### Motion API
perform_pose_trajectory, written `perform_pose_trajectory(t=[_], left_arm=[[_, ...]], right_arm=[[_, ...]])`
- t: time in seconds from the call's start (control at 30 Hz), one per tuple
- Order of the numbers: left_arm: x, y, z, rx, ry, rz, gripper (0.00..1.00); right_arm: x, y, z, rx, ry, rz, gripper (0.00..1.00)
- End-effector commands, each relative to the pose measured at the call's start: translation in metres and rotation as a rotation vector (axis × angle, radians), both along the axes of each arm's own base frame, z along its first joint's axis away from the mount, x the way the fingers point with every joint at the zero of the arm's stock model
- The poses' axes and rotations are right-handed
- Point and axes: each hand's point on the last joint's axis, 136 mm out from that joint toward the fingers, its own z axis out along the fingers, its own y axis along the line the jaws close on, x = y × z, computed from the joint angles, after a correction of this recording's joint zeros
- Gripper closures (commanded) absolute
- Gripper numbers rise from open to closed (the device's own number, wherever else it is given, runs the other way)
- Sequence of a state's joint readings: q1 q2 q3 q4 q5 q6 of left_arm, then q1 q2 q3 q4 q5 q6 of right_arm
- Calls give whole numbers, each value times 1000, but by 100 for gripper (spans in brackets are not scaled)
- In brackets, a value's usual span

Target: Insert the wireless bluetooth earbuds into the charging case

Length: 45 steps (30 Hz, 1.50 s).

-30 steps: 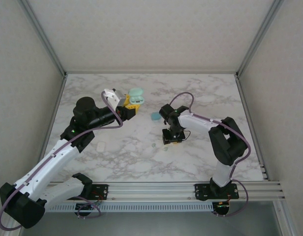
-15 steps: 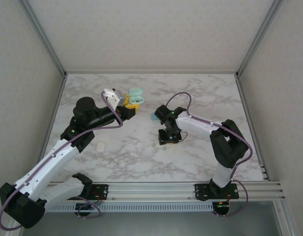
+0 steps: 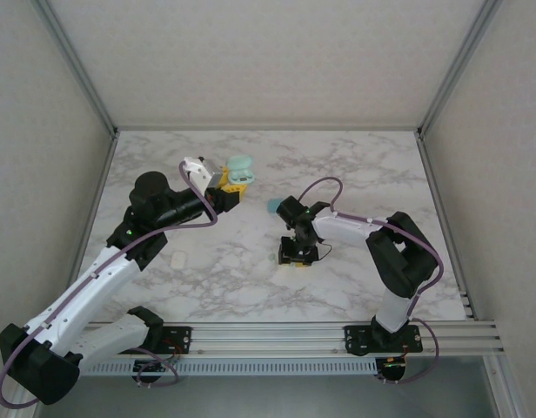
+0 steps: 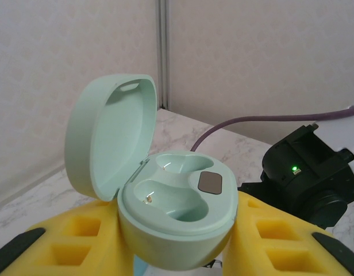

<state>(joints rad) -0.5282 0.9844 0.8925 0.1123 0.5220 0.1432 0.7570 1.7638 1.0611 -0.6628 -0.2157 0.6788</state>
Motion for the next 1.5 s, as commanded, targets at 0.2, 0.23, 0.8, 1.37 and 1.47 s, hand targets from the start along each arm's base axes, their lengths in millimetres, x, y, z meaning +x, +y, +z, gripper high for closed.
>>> perform_pose_trajectory(t=[0.2,0.23,0.8,1.37,1.47], left_arm=[[-2,2,23,-23,-58,-4,77],[-2,2,23,-23,-57,-4,77],[-1,2,22,-24,-53,0,77],[0,3,18,-12,-53,3,77],[0,3,19,-13,-54,8,77]], right_arm=[[7,16,8,67,-6,-12,62],[7,18,9,78,-7,-12,62],[15,29,15,63,-24,19,62],[21,19,11,-172,-91,134,69],[21,20,10,-178,-91,164,70]])
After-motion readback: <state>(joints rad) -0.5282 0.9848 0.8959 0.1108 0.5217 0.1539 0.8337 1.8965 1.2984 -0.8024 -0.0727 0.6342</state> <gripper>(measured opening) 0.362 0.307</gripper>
